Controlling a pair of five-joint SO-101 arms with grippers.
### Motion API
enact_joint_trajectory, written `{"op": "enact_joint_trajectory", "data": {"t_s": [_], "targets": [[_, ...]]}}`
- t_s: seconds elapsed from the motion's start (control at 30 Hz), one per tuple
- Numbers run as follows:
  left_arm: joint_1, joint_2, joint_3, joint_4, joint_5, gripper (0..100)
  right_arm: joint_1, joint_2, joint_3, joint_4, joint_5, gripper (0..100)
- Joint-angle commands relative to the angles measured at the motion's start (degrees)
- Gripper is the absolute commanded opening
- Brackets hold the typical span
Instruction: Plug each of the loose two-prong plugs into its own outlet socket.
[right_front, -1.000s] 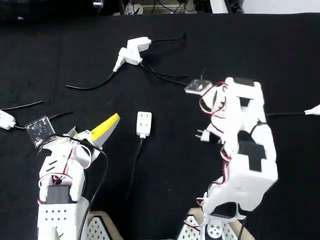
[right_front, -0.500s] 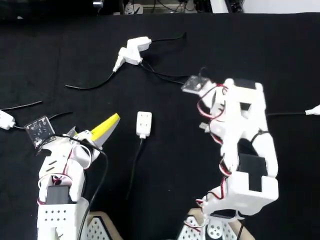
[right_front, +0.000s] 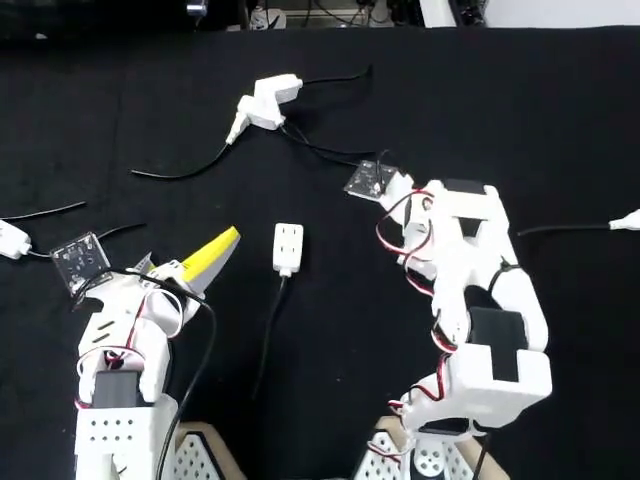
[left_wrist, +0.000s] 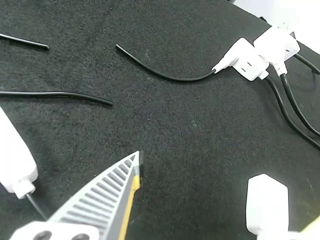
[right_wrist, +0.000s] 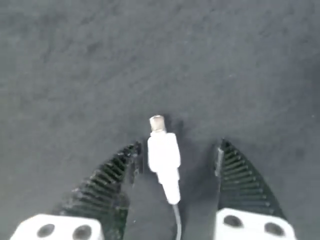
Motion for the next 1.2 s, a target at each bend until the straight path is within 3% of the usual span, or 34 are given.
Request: {"op": "enact_joint_trajectory", "data": {"t_s": [0.0, 0.47, 0.7, 0.83, 1.07, 1.17], "targets": [[0.31, -0.62, 0.84, 0.18, -0.18, 54, 2.37, -2.15, -0.31, -1.05, 0.7, 23.2], [0.31, -0.53, 0.84, 0.18, -0.18, 54, 2.55, 1.27, 0.84, -0.88, 0.79, 22.7], [0.31, -0.53, 0.84, 0.18, -0.18, 54, 2.37, 4.09, -3.12, 2.99, 0.7, 2.4], [0.31, -0.53, 0.84, 0.18, -0.18, 54, 2.02, 4.62, -3.3, 2.99, 0.53, 1.6], [0.31, -0.53, 0.84, 0.18, -0.18, 54, -7.56, 1.63, -3.38, 6.24, -0.18, 1.1], [0.31, -0.53, 0.84, 0.18, -0.18, 54, -15.65, -3.12, -4.79, 10.99, -7.3, 1.1]]}}
